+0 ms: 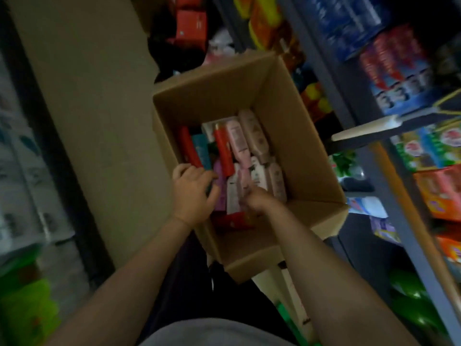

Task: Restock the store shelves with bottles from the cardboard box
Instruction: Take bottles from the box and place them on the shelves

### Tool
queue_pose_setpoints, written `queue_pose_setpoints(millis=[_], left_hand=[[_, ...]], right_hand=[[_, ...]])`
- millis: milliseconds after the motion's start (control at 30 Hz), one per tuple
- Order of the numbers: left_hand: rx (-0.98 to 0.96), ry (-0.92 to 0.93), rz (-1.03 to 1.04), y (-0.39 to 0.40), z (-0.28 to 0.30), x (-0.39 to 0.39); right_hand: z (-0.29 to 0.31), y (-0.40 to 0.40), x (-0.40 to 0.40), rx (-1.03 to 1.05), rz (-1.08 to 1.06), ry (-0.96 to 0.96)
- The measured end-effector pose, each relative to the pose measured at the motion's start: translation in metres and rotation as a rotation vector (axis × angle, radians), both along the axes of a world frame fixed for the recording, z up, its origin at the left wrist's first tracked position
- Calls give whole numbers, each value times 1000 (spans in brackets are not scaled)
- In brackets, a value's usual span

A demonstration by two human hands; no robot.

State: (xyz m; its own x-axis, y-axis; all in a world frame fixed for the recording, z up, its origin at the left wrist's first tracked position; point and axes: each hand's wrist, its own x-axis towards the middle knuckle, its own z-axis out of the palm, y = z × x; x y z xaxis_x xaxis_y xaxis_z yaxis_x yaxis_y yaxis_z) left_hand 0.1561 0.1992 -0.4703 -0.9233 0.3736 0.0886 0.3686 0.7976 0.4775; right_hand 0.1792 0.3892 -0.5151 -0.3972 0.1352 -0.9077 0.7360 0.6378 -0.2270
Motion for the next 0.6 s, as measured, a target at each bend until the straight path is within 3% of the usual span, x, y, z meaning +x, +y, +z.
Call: queue_pose_setpoints(millis=[100, 200, 333, 433, 533, 600], left_hand=[[49, 57, -1, -1, -4, 0], [59, 67, -11, -4, -7, 2], [3, 37, -24, -4, -5, 0], [-100, -46, -36, -1, 3, -1], [-158, -204, -70, 4, 20, -5], [-46, -393, -143, 14, 44, -10]], right_hand=[[-13, -18, 7, -31, 171, -165], [-1, -27, 6, -63, 162, -170], [-5, -18, 1, 42, 89, -55], [16, -3, -1, -27, -7, 73], [63, 14, -4, -136, -127, 233], [104, 24, -4, -226, -258, 328]])
